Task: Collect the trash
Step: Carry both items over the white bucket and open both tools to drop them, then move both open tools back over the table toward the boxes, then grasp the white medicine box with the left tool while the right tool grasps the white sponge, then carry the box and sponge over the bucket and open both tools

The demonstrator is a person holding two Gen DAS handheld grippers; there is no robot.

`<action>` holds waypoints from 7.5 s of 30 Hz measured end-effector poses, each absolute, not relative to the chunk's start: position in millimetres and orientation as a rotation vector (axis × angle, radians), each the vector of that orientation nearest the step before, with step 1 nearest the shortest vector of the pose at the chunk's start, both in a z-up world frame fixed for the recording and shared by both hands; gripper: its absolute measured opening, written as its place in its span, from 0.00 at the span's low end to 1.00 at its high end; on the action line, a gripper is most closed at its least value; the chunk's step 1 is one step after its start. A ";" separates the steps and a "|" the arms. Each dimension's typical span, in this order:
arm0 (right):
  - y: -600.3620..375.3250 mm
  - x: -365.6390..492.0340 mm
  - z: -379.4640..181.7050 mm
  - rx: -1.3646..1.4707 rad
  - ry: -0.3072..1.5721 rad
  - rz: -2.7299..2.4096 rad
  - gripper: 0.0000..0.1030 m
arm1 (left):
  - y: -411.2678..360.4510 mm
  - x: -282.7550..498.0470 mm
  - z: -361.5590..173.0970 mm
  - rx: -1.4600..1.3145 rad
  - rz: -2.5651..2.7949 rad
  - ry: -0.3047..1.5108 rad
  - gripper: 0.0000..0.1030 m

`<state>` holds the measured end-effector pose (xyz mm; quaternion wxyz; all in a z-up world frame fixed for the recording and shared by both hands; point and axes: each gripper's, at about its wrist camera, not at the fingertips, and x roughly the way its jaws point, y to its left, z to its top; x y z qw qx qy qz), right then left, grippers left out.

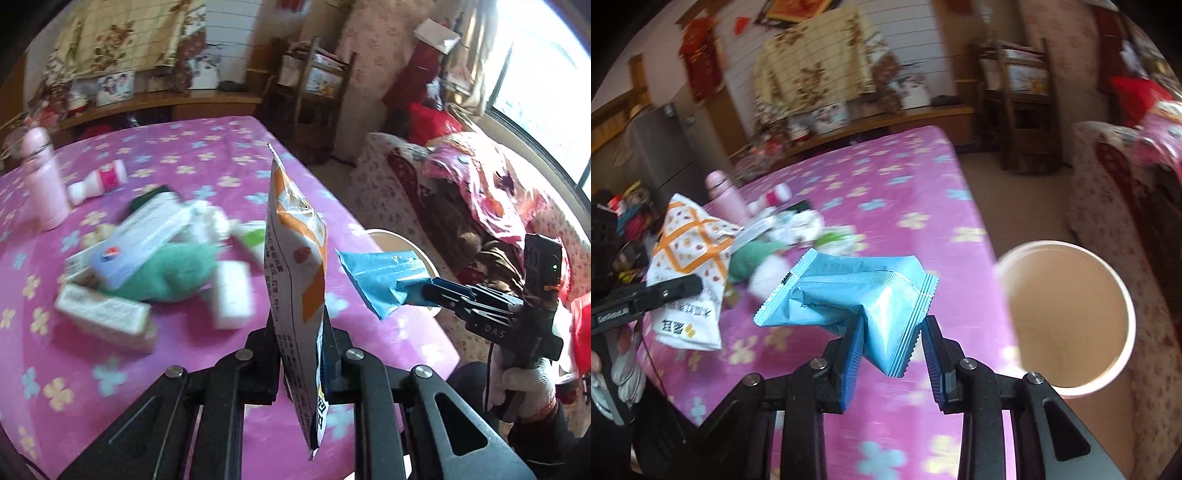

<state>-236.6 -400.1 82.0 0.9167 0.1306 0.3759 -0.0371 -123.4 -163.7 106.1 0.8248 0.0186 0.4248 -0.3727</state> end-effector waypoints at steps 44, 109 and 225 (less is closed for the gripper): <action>-590.5 -272.8 13.9 0.516 0.817 -0.567 0.61 | -399.1 -124.5 63.9 0.064 -0.906 1.029 0.55; -313.9 -168.3 48.7 0.286 0.911 -0.009 0.64 | -95.8 -52.8 53.8 -0.084 -0.272 0.955 0.69; -500.9 -240.9 63.1 0.398 0.845 -0.265 0.34 | -331.9 -126.1 94.3 0.132 -0.758 0.988 0.28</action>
